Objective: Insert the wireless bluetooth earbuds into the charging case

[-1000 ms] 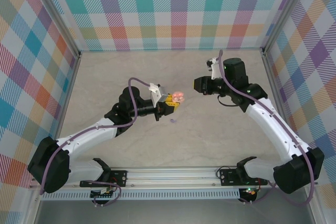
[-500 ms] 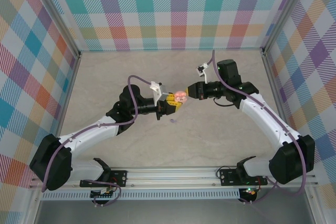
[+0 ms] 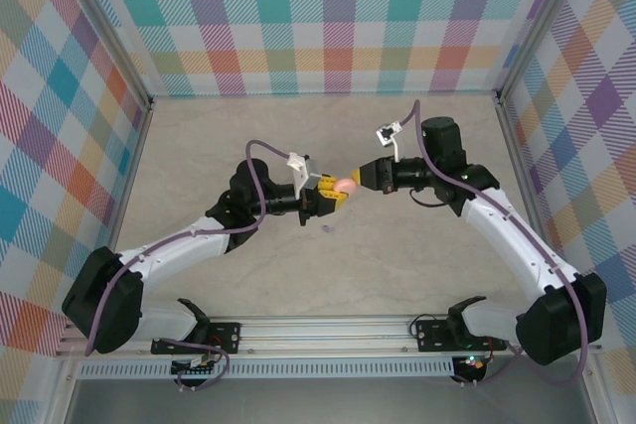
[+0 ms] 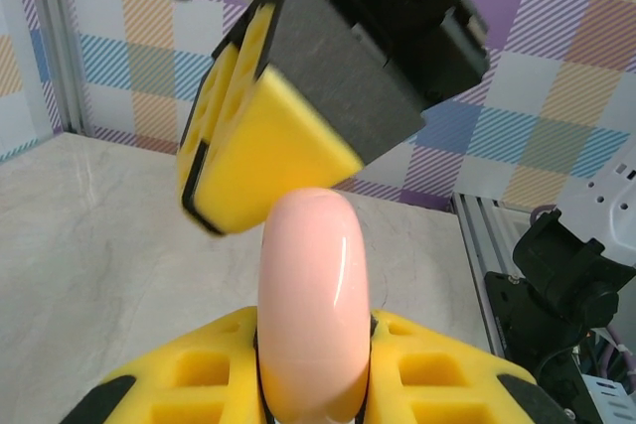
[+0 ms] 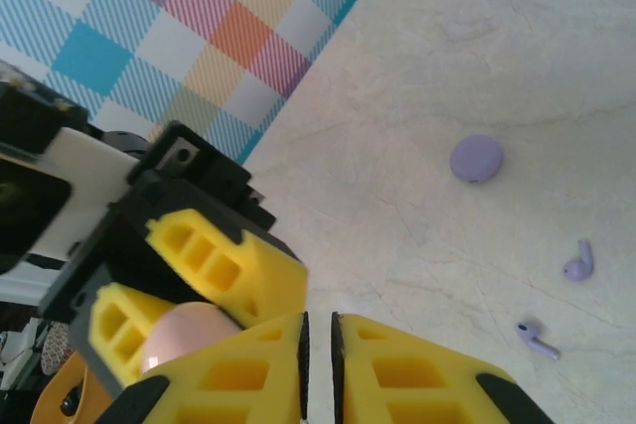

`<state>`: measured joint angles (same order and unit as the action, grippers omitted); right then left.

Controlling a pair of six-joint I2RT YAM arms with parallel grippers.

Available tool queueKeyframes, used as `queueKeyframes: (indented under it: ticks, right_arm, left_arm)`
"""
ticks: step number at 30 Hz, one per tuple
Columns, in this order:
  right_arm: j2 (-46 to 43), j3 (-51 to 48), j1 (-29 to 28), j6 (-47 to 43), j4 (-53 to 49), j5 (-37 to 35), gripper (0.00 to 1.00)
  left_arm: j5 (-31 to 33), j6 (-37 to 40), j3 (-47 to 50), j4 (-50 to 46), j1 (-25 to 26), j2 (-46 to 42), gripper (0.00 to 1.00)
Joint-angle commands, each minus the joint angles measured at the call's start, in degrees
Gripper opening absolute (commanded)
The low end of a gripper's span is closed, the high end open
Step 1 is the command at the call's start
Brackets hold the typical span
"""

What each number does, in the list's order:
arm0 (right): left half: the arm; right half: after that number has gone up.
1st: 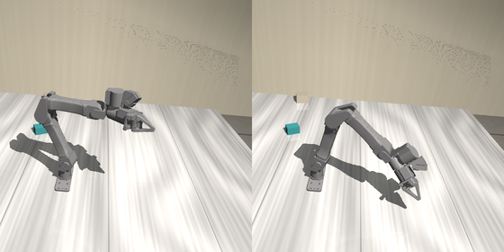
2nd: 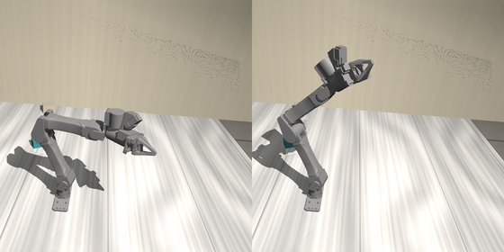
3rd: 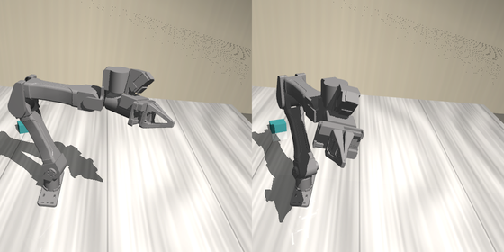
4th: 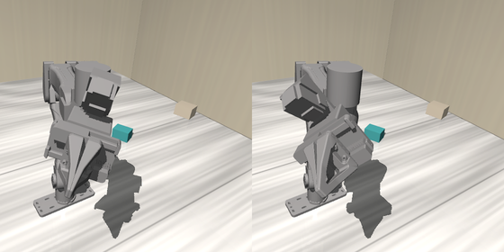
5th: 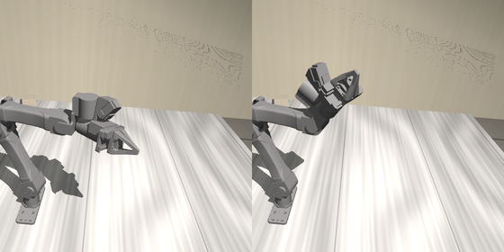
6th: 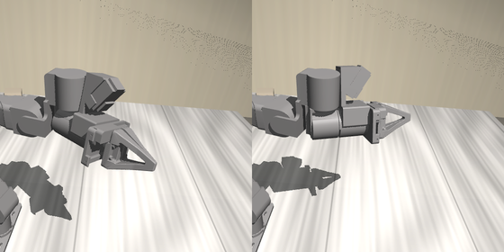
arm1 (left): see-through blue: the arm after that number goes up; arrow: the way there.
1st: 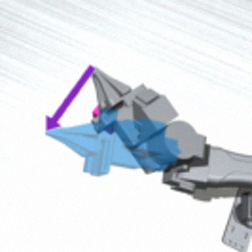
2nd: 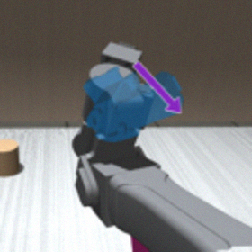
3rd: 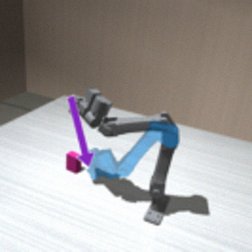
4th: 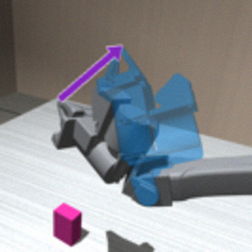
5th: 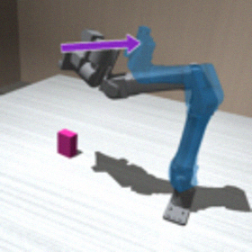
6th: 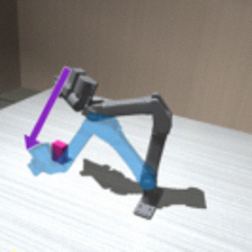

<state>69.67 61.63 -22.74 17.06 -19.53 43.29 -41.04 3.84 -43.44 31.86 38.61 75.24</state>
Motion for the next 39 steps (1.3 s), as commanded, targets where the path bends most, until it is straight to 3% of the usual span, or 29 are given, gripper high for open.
queueKeyframes:
  ticks: [1, 5, 8, 11, 16, 19, 25, 28, 39]
  right_arm:
    - [-1.9, -0.6, -0.2, -1.4, 2.9, 2.8, 0.19]
    - [-1.9, -0.1, -0.2, -1.9, 0.3, -1.8, 0.2]
    - [-2.4, 0.6, -0.2, -2.1, -2.9, -9.5, 0.21]
    - [-2.9, 1.1, -0.2, -2.0, -6.0, -17.7, 0.21]
    - [-4.4, 0.4, -0.2, -1.8, -7.8, -24.7, 0.21]
    - [-4.9, 0.2, -0.2, -2.1, -8.7, -25.7, 0.22]
    - [-5.8, -0.9, -0.2, -1.7, -8.2, -26.6, 0.22]
    - [-6.0, -1.1, -0.2, -1.6, -8.1, -27.0, 0.22]
    - [-5.9, -1.0, -0.2, -1.6, -7.9, -27.3, 0.22]
  left_arm:
    - [0.5, -1.0, -1.6, 1.8, 0.8, 1.0, 0.1]
    - [2.9, -1.9, -1.9, 1.3, 0.8, 1.2, 0.1]
    - [8.0, -4.0, -3.4, -2.1, 0.7, 1.9, 0.1]
    - [11.2, -9.3, -6.4, -6.2, -0.6, 4.1, 0.11]
    - [14.1, -17.8, -9.0, -6.9, -3.9, 8.8, 0.12]
    - [17.0, -21.9, -11.1, -9.2, -6.1, 11.7, 0.12]
    - [20.2, -27.1, -23.8, -29.1, -10.1, 20.8, 0.15]
    - [17.2, -28.1, -30.3, -35.3, -11.8, 26.3, 0.15]
    - [11.2, -26.7, -45.5, -43.2, -15.1, 42.9, 0.14]
